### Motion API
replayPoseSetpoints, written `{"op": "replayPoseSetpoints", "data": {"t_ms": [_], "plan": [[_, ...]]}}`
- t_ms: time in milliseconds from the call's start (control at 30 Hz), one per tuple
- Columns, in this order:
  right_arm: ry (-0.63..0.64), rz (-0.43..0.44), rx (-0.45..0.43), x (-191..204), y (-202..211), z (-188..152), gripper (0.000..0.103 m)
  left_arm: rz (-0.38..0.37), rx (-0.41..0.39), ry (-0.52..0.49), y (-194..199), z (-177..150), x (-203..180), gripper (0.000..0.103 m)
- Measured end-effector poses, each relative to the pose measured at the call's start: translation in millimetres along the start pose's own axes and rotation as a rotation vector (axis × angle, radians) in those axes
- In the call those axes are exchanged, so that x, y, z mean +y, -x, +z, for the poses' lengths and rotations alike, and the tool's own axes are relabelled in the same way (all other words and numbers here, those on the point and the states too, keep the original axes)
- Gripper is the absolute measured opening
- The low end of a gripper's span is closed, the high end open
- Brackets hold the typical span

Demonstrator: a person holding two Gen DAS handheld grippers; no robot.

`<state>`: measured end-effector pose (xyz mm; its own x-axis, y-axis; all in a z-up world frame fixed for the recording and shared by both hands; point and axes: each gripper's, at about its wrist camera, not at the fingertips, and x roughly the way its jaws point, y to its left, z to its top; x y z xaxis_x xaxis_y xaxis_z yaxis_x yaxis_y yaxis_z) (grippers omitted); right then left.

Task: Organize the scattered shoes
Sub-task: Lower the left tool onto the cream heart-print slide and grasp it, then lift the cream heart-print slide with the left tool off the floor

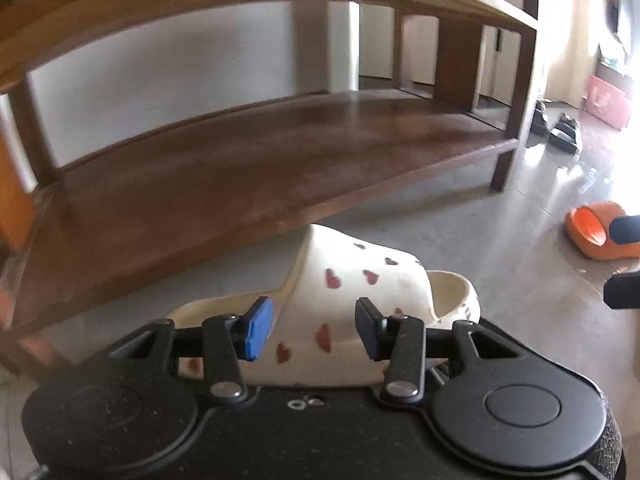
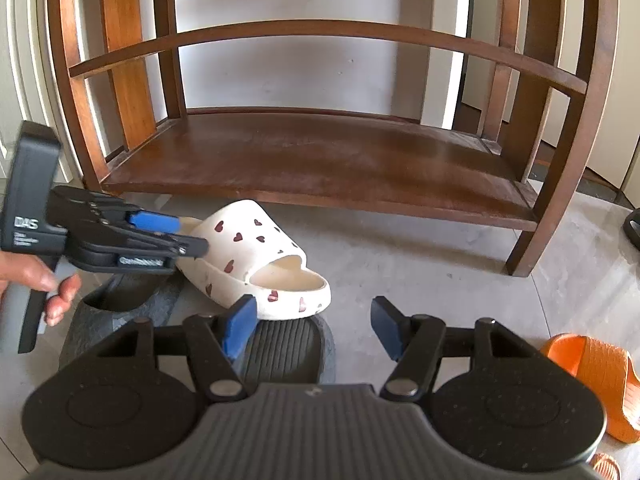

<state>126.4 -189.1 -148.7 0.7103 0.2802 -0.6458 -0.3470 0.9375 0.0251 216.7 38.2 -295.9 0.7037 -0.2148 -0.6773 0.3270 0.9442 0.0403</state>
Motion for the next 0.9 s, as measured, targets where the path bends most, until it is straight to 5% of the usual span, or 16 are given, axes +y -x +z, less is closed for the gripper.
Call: {"op": "replayPoseSetpoints", "data": {"t_ms": [400, 600, 767, 900], "plan": [[0.027, 0.016, 0.045, 9, 14, -16, 0.067, -0.199, 0.042, 0.036, -25, 7, 25, 0.056], [0.024, 0.014, 0.044, 8, 21, -17, 0.067, -0.238, 0.052, 0.063, -35, 12, 19, 0.053], [0.028, 0.009, 0.045, 9, 23, -17, 0.067, -0.334, 0.065, 0.032, -29, 12, 6, 0.021], [0.009, -0.004, 0.042, 4, 23, -17, 0.067, -0.369, 0.061, -0.083, -17, 8, -20, 0.015]]}}
